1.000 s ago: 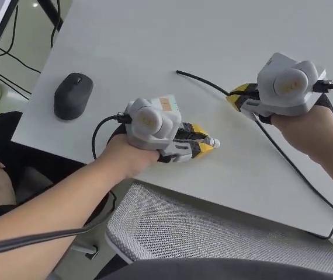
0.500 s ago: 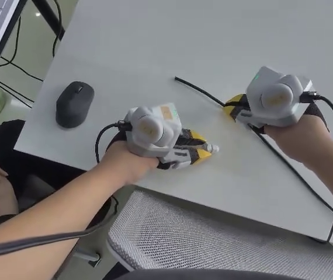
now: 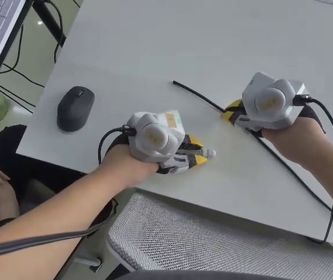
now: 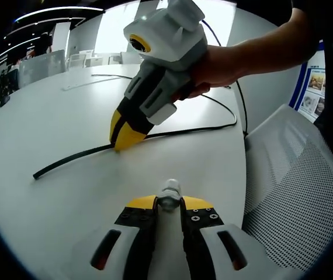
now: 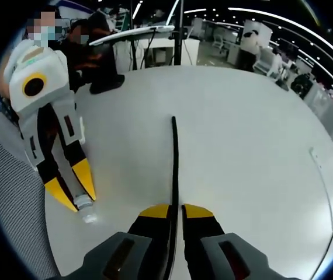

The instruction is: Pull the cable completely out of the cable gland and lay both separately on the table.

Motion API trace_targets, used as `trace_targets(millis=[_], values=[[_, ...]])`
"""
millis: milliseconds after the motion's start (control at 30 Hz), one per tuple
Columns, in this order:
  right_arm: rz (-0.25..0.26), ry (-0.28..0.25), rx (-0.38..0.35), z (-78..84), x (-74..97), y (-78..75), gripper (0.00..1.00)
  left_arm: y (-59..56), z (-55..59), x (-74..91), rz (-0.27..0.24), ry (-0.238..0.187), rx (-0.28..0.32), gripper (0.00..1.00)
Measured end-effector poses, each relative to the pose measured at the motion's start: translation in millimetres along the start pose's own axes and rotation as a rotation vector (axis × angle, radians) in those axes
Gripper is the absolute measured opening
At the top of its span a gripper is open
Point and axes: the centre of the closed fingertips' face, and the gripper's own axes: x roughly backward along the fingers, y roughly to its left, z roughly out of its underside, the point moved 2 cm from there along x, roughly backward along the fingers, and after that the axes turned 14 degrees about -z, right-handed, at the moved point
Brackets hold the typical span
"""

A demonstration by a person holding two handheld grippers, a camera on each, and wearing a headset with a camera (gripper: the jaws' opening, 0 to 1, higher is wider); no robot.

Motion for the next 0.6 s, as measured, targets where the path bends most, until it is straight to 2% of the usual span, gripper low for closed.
trace_targets(millis=[400, 600], values=[[0.009, -0.009, -0.01, -2.0, 8.2, 2.4, 0.09, 0.9, -0.6, -0.1, -0.014, 0.009, -0.006, 0.18], [0.014, -0.053, -0.024, -10.0, 24.0, 5.6, 0.14, 0.2, -1.0, 0.6, -0.028, 0.016, -0.003, 0.22]])
